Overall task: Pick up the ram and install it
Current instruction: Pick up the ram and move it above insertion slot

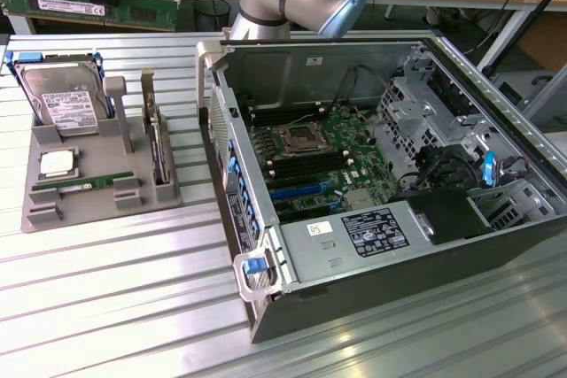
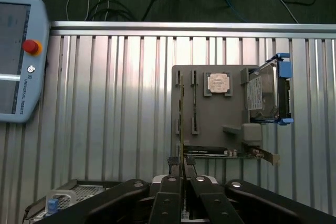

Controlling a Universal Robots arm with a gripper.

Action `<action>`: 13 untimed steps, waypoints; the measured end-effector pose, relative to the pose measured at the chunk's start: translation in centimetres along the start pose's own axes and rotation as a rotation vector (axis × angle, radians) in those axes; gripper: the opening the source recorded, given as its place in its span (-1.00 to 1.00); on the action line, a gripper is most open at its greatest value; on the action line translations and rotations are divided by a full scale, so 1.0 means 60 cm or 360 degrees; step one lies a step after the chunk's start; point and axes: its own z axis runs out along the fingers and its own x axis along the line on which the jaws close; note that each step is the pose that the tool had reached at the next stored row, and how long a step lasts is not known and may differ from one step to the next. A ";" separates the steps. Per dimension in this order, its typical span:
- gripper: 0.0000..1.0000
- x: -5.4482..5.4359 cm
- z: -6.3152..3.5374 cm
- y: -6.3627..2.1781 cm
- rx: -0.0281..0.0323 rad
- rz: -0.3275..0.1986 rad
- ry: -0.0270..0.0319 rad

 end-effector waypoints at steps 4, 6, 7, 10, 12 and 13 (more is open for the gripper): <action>-0.75 0.000 -0.001 -0.016 -0.00152 -0.0001 -0.00003; -0.75 0.000 -0.002 -0.023 -0.00221 -0.0001 -0.00004; -0.75 0.001 -0.002 -0.026 -0.00254 -0.0001 -0.00006; -0.75 0.001 -0.002 -0.035 -0.00331 -0.0001 -0.00006; -0.75 0.001 -0.003 -0.039 -0.00370 -0.0001 -0.00007; -0.75 0.001 -0.003 -0.042 -0.00391 -0.0001 -0.00008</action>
